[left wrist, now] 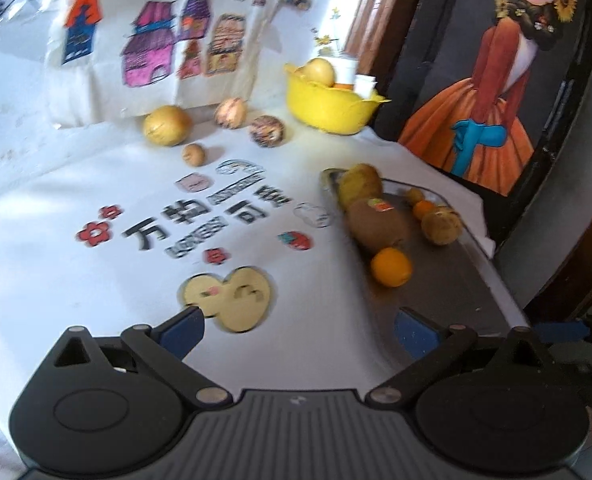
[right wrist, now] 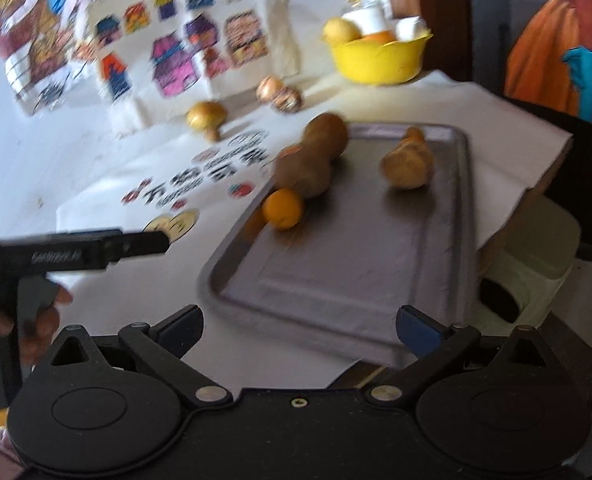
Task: Organize fruits
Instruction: 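Withdraw both open grippers from the tray toward the remaining fruits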
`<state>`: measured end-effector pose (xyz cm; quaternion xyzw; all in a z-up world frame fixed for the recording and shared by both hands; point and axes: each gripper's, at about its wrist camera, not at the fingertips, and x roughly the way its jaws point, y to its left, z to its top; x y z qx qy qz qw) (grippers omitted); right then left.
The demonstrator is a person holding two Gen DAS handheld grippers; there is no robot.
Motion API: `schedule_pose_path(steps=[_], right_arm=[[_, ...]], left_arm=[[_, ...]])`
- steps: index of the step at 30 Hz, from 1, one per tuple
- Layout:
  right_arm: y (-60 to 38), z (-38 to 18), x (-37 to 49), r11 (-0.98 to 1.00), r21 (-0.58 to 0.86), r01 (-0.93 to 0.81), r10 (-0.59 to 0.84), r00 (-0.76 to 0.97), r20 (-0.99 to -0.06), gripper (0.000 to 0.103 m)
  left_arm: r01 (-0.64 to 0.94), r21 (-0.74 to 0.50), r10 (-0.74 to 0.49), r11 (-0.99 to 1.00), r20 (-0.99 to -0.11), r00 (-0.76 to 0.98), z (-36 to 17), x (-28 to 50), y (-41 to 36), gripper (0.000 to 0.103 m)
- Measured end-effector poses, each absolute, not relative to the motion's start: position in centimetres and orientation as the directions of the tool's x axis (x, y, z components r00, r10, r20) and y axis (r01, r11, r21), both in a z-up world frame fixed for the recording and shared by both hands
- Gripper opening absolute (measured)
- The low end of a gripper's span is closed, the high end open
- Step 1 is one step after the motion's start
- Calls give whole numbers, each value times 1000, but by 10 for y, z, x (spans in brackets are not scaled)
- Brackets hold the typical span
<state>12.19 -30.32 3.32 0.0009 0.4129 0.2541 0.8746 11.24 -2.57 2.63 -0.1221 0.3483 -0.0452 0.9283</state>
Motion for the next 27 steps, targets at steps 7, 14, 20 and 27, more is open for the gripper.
schedule_pose_path(steps=[7, 14, 20, 27], right_arm=[[-266, 29, 119, 823, 241, -514, 486, 418, -768, 102], [-230, 32, 123, 785, 250, -566, 511, 365, -779, 102], [-196, 36, 133, 745, 257, -616, 536, 322, -780, 102], [-161, 35, 147, 711, 245, -659, 535, 281, -797, 102]], left_arm=[[-109, -273, -105, 956, -663, 741, 18, 107, 23, 103], [-183, -275, -43, 944, -653, 756, 14, 104, 65, 103], [-218, -296, -26, 930, -644, 765, 15, 110, 92, 103], [-229, -307, -17, 924, -630, 777, 15, 119, 112, 103]])
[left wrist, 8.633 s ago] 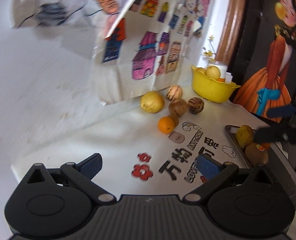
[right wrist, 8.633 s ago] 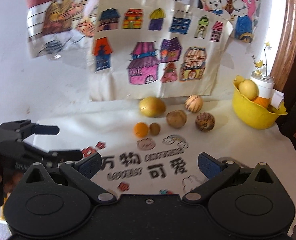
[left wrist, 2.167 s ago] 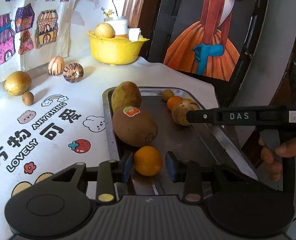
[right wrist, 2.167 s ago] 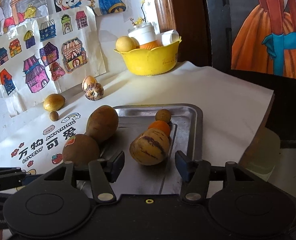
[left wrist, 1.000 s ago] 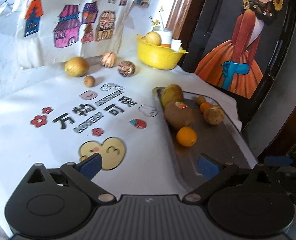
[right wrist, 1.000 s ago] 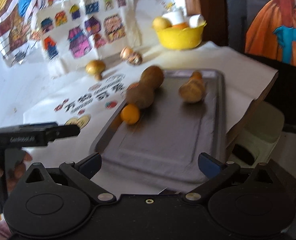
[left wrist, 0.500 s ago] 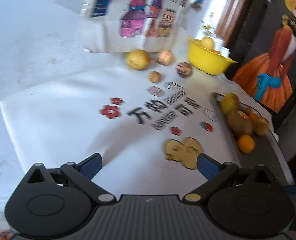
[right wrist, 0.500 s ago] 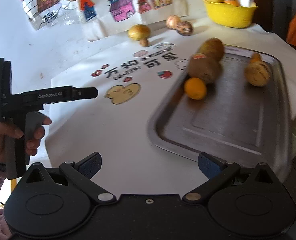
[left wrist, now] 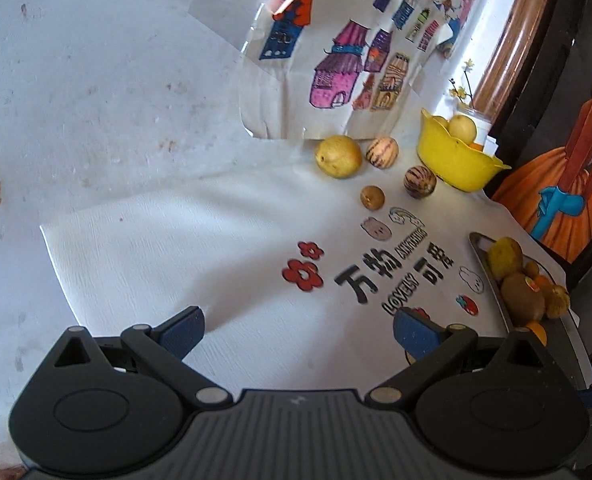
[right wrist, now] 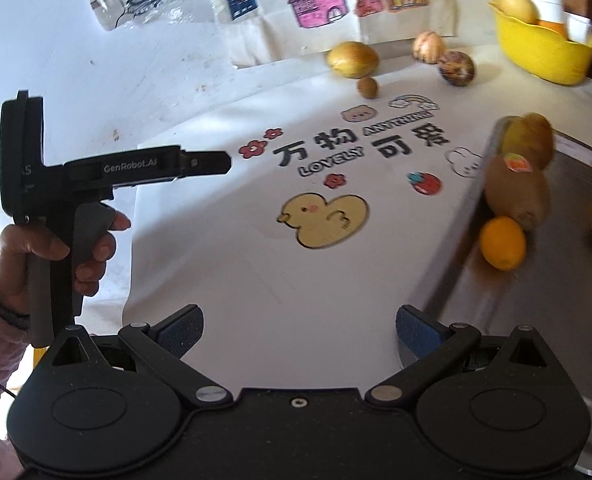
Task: Organize fruits
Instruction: 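Withdraw both open grippers from the tray toward the remaining fruits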
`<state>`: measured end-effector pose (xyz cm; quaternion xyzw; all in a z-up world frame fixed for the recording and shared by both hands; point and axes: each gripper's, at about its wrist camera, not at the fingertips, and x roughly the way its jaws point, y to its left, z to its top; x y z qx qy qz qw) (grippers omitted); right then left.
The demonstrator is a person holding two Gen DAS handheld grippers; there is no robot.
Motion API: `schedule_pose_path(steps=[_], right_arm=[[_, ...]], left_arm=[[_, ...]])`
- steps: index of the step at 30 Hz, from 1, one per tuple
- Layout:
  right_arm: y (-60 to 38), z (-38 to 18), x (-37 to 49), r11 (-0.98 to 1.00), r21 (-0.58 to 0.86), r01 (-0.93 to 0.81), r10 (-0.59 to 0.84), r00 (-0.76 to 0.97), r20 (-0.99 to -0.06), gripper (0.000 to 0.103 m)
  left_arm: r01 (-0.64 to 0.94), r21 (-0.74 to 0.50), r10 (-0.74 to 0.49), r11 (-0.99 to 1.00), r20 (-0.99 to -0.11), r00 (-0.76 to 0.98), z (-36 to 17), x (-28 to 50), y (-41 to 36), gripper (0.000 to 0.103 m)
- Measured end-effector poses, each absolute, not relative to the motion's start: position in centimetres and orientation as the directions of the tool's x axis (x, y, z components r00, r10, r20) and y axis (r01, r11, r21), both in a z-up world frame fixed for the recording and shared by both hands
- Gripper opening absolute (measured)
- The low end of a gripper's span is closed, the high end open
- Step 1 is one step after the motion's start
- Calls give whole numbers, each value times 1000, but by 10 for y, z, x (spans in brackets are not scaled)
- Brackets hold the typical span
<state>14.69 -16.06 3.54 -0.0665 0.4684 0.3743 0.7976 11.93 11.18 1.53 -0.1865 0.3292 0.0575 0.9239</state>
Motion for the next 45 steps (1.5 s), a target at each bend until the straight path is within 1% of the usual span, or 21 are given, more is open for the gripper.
schedule_pose_path(steps=[4, 9, 16, 22, 28, 34, 39, 45], right_arm=[[-146, 34, 153, 695, 225, -683, 522, 264, -811, 102], [-140, 35, 156, 681, 160, -714, 476, 266, -838, 102], [-140, 47, 167, 684, 121, -720, 451, 287, -845, 102], [-141, 78, 198, 696, 105, -711, 476, 346, -809, 102], [-143, 107, 260, 751, 99, -653, 485, 442, -755, 102], [-130, 91, 335, 806, 36, -590, 397, 495, -773, 102], [-124, 71, 387, 836, 39, -547, 373, 515, -771, 102], [-104, 45, 431, 845, 61, -531, 379, 514, -770, 99]], left_arm=[[-222, -309, -20, 925, -623, 782, 15, 128, 118, 103], [-195, -294, -30, 936, -616, 787, 16, 139, 119, 103], [-150, -282, -49, 947, -594, 803, 25, 156, 114, 103], [-117, -229, -39, 966, -579, 814, 35, 175, 110, 103], [-80, -174, -36, 981, -576, 816, 37, 204, 101, 103], [-67, -151, -31, 986, -570, 821, 33, 238, 87, 103], [-34, -103, -31, 994, -566, 824, 26, 263, 74, 103], [-40, -162, -60, 986, -571, 819, 17, 287, 67, 102]])
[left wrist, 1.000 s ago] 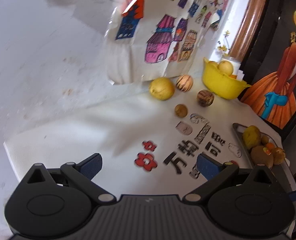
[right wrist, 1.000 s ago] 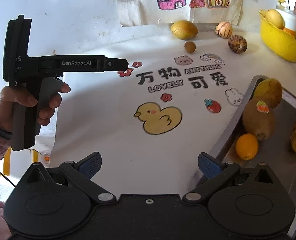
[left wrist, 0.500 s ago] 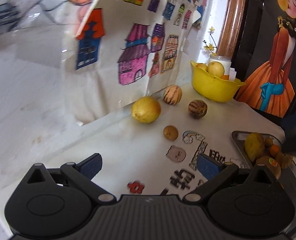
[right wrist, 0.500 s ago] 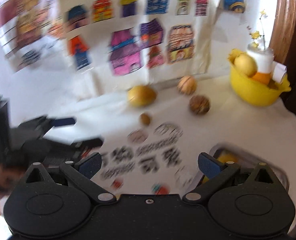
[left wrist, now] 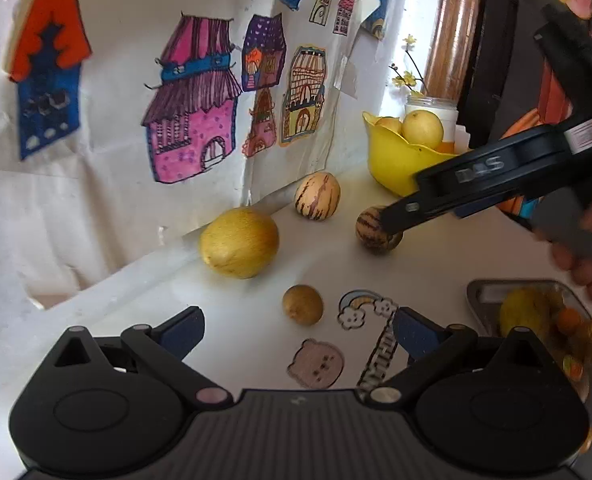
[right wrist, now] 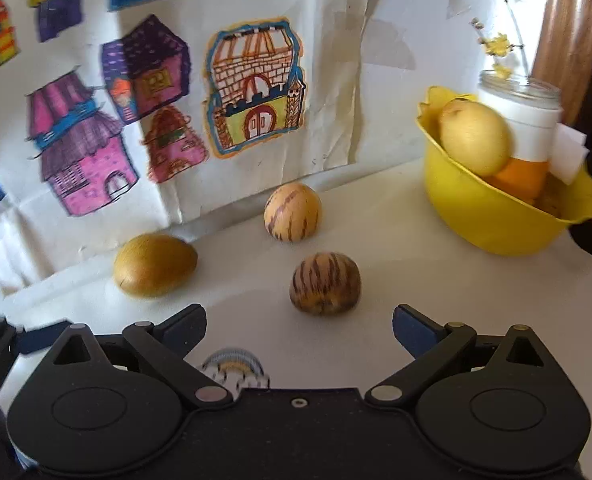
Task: Organize fruits
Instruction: 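Withdraw both open grippers from the tray toward the remaining fruits, then grasp a small brown fruit with the left gripper while the right gripper grasps another striped melon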
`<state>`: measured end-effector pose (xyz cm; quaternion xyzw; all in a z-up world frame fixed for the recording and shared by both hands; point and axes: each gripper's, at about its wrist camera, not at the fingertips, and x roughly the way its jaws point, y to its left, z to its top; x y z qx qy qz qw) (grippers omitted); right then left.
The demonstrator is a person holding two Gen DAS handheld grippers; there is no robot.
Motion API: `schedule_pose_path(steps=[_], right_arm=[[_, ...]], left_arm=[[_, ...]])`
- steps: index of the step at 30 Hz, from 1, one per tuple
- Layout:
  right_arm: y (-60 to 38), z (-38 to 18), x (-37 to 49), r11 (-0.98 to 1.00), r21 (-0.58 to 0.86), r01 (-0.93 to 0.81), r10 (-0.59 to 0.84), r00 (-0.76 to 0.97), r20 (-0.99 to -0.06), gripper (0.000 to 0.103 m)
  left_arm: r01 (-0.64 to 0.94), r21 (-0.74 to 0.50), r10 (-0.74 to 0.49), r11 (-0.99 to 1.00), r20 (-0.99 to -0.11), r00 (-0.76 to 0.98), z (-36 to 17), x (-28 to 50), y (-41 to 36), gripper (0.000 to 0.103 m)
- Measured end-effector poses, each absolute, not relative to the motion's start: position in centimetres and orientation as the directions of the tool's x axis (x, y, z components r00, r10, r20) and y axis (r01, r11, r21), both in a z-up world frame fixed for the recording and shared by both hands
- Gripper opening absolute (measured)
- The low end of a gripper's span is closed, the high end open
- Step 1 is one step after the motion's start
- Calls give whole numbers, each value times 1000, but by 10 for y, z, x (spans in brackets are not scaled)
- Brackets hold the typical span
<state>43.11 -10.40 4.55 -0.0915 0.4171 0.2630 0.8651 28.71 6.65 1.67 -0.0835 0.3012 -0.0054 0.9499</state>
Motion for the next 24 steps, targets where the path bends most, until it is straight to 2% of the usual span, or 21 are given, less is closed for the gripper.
schedule_pose_path(steps=[8, 16, 24], right_arm=[[-94, 20, 464, 861, 89, -500, 370, 498, -785, 91], [-92, 7, 472, 858, 119, -499, 390, 485, -782, 81], [-94, 4, 478, 864, 115, -490, 384, 495, -779, 68]], left_arm=[[-85, -226, -62, 970, -573, 817, 9, 306, 61, 93], [-94, -229, -60, 969, -588, 807, 5, 316, 59, 71], [-136, -249, -47, 959, -610, 791, 1, 325, 62, 60]])
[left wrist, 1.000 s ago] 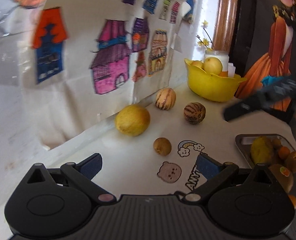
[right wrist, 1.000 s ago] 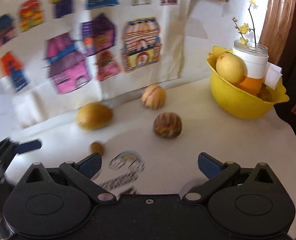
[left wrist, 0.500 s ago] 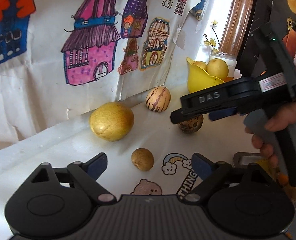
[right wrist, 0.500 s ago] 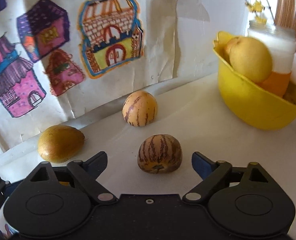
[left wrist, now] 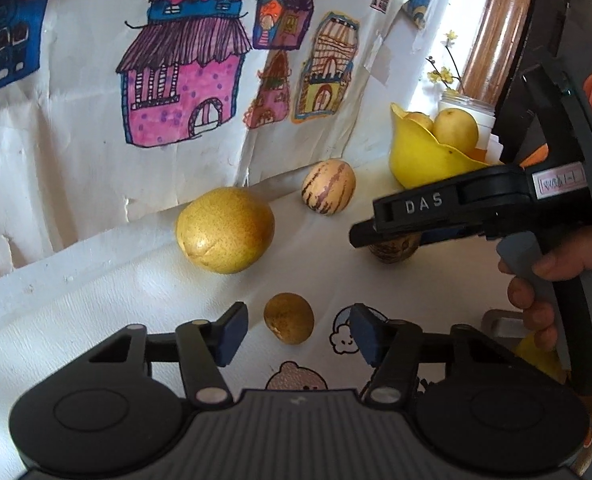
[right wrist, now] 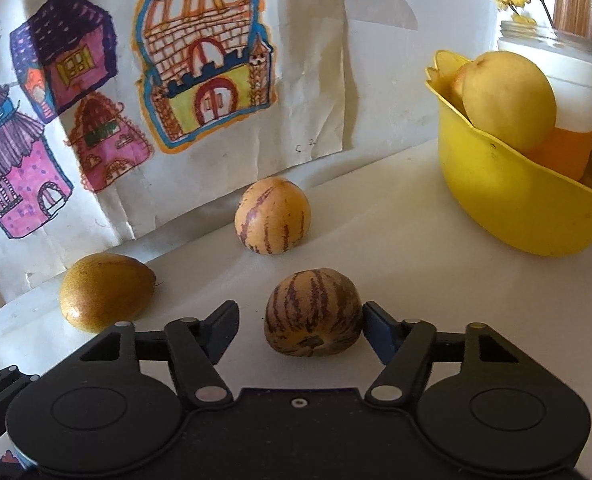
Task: Organize fruits
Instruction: 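Grasp a small brown fruit with the left gripper while the right gripper grasps another striped melon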
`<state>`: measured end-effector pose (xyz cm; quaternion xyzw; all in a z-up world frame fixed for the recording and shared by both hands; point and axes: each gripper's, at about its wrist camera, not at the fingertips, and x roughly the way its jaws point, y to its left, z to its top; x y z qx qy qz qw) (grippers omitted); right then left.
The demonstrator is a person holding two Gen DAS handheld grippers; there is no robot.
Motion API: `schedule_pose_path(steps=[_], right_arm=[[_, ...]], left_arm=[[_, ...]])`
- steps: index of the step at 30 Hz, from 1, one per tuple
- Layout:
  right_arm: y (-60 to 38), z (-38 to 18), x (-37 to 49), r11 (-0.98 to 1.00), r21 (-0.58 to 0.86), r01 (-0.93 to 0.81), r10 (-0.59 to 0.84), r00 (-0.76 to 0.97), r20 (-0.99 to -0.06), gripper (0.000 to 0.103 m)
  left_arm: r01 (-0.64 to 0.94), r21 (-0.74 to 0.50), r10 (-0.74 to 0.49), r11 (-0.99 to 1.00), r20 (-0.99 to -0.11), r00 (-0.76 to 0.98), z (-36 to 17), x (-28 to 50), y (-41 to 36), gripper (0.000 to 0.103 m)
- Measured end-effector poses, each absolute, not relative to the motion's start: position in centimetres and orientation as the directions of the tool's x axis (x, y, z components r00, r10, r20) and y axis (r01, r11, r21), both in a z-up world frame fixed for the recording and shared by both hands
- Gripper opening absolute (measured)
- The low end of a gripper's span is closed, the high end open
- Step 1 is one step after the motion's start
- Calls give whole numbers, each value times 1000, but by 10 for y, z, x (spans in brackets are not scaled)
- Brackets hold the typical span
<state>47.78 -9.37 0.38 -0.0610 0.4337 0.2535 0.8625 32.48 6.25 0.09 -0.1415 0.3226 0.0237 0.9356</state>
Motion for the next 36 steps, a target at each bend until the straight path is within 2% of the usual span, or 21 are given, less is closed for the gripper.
schedule_pose_path(steps=[7, 11, 13, 27, 36], right_arm=[[-98, -1, 482, 874, 111, -473, 367, 493, -789, 55], [-97, 1, 482, 877, 112, -468, 365, 495, -788, 54], [-96, 1, 482, 877, 113, -468, 367, 498, -786, 54], [-112, 10, 463, 850, 170, -499, 436, 482, -760, 53], [-120, 27, 421, 807, 214, -551, 503, 450, -738, 53]], left_arm=[[-146, -262, -50, 954, -616, 786, 1, 327, 62, 44], [-160, -275, -47, 948, -618, 785, 0, 329, 63, 37], [-164, -278, -47, 946, -620, 783, 0, 330, 64, 29], [-158, -282, -60, 946, -633, 772, 1, 317, 62, 29], [-131, -287, -81, 949, -622, 779, 4, 296, 56, 29]])
